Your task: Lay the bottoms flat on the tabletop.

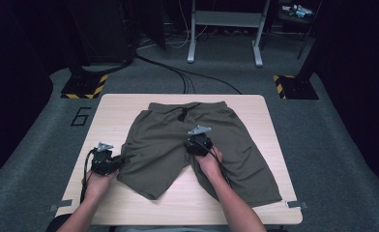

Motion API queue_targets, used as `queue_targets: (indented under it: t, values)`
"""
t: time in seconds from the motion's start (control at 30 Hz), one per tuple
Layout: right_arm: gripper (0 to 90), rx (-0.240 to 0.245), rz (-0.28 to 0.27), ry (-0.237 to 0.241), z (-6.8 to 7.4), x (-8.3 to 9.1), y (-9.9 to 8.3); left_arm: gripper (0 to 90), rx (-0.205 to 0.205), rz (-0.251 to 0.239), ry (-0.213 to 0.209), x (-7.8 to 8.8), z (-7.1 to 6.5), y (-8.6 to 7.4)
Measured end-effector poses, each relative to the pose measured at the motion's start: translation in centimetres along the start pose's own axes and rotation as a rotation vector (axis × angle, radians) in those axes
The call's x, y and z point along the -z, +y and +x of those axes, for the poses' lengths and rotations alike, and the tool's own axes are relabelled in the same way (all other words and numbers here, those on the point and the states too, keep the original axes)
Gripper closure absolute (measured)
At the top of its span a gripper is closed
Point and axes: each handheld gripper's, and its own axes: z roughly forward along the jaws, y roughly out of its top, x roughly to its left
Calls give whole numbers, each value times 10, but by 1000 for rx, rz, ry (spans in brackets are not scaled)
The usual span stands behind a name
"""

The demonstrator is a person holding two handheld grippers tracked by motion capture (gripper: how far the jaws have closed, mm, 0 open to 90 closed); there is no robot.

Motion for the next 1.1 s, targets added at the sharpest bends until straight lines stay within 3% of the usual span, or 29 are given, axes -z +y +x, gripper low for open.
queue_targets:
  t: [0.07, 0.2, 0.23, 0.27, 0.37, 0.4, 0.43, 0.47, 0.6, 0.67, 0.7, 0.73, 0.8, 0.97, 1.1]
  values:
    - [568, -3, 12, -4, -4, 5, -2, 878, 38, -20, -43, 15, -4, -4]
    - [556, -34, 41, -7, -8, 11, -4, 879, 62, -52, -74, 33, -15, -10]
    - [554, -46, 59, 1, -9, 13, -4, 879, 53, -50, -80, 37, -20, -12]
    - [560, -33, 27, 33, -9, 20, -2, 878, -5, -47, -75, 41, -28, -15]
    - [570, -21, -10, 58, 1, 27, 5, 878, -29, -58, -77, 46, -34, -17]
    - [572, -7, -43, 90, 14, 31, 11, 878, -31, -57, -72, 48, -33, -18]
    - [572, -7, -43, 90, 14, 31, 11, 878, -31, -57, -72, 48, -33, -18]
    - [566, 14, -47, 131, 33, 32, 16, 878, -19, -44, -56, 45, -27, -17]
    - [561, 17, -48, 210, 65, 33, 17, 877, -18, -31, -39, 38, -21, -15]
    - [558, 34, -48, 225, 73, 32, 16, 877, -10, -15, -39, 32, -19, -14]
    - [541, 31, -34, 262, 93, 33, 12, 876, -8, -12, -38, 30, -17, -14]
    - [531, 38, -29, 273, 100, 33, 10, 875, -6, -11, -39, 28, -16, -14]
    - [523, 40, -26, 286, 105, 33, 8, 873, -5, 1, -40, 25, -14, -13]
    - [477, 81, -14, 363, 142, 40, -5, 867, -19, -3, -30, 22, -15, -14]
    - [436, 116, -16, 377, 155, 41, -9, 863, -13, -4, -35, 22, -16, -16]
